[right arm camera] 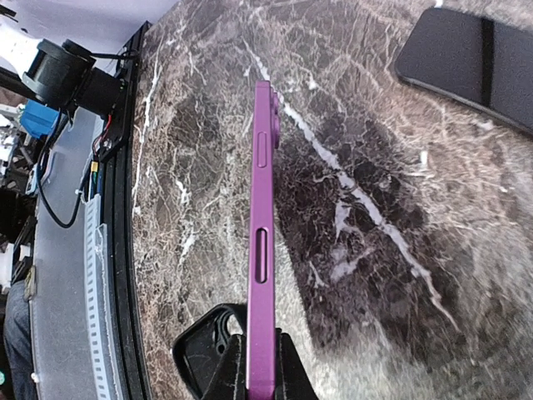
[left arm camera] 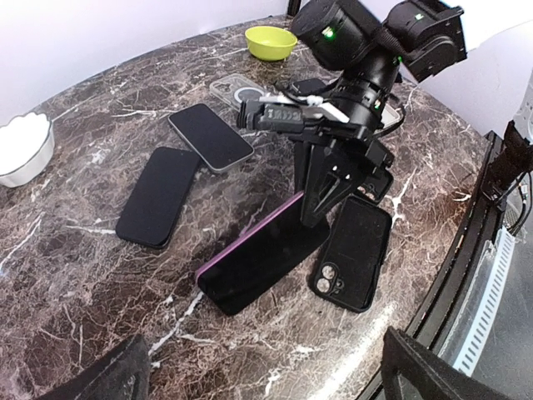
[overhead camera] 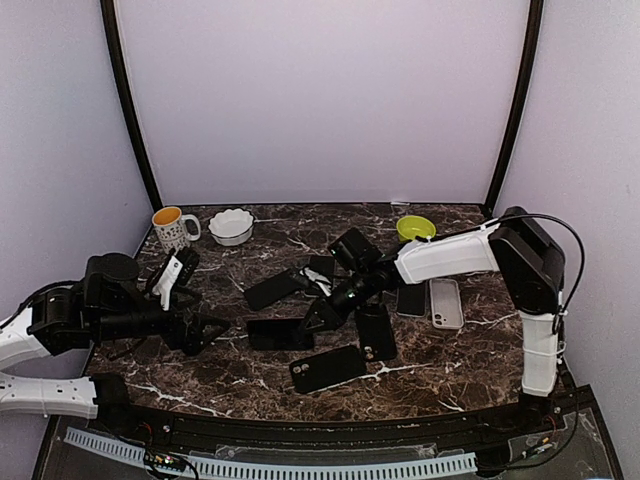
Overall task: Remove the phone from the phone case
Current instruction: Place the phone at the center of the board.
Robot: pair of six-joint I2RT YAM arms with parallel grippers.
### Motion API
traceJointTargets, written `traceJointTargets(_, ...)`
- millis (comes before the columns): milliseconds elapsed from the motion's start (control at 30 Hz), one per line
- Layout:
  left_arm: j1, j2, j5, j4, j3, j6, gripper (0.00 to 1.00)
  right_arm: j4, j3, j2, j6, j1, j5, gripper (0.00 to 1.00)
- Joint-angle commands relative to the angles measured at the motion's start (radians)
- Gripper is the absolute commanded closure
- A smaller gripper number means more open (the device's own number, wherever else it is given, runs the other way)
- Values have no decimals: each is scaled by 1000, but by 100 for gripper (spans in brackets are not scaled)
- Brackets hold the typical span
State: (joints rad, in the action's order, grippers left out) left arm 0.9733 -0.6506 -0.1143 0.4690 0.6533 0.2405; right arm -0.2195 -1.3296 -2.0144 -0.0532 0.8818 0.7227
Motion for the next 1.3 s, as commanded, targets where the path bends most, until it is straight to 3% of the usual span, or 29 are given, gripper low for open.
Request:
traceJointTargets(0,-1,28,-38,2,-18,11,1,-1,-89,-69,9,2,93,100)
traceJointTargets(200,-1,32,-49,-5,-20,-8,1,-10,-139,-139,9,-2,41,100)
traceJointTargets(333,-1,53,-56,-10,-24,-14,1,9,-132,-164,20,-12,19,82)
traceJointTargets(667,-1,78,-73,-32,-40,-25,1,13,-132,-158,104,-23,-61,73)
traceJointTargets(900,-1,76,-138,-27,-37,-15,1,39,-106,-56,122,-32,-165,64)
traceJointTargets(1200,-2,138,-409,-23,-58,12,1,199,87,223,78,-79,-446,64)
traceJointTargets(1267,-2,155,-449,-41,-70,-7,1,214,138,285,56,-107,-498,59)
